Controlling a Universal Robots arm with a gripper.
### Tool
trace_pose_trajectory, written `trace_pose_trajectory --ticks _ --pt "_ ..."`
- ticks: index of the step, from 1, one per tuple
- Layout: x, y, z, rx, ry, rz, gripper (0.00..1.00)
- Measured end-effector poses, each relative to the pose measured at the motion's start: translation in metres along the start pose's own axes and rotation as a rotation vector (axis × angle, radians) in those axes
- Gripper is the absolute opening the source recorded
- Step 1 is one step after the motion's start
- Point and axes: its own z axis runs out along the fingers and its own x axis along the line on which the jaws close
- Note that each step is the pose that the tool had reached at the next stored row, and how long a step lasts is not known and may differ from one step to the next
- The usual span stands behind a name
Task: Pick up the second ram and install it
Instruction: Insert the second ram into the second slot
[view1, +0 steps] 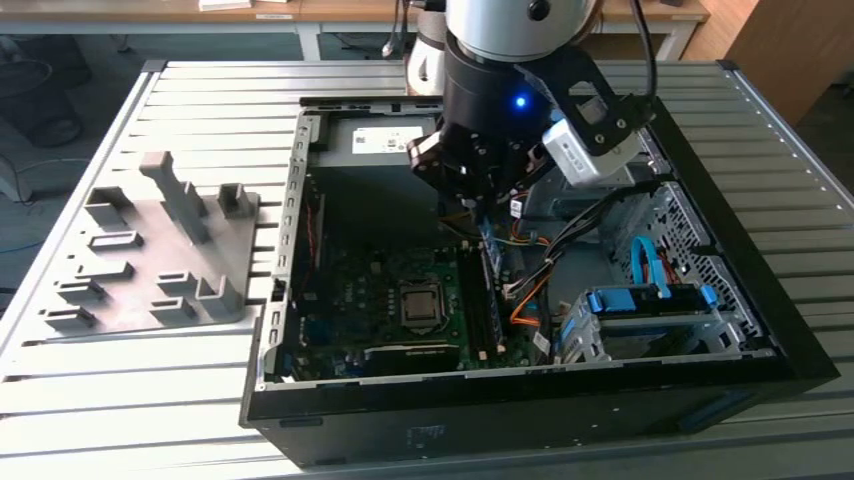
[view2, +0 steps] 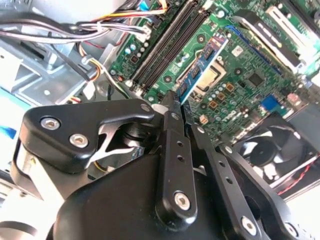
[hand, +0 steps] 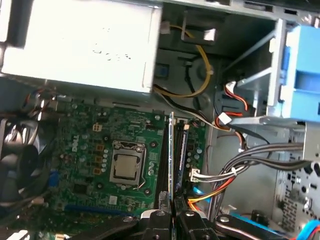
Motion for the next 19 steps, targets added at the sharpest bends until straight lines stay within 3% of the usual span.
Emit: trace_pose_trajectory --ticks 13,16,18,19 --pt "0.0001 0.0000 0.0016 0.0101 -0.0061 0.211 0.14" --pt "0.0001 -0.0001 0.0017 0.0107 -0.0065 0.225 0.14" --pt "0.0000 0.0000 0.0017 0.0081 -0.0027 0.225 0.14" --pt "0.0000 0.0000 0.0018 0.0081 0.0087 0.226 0.14"
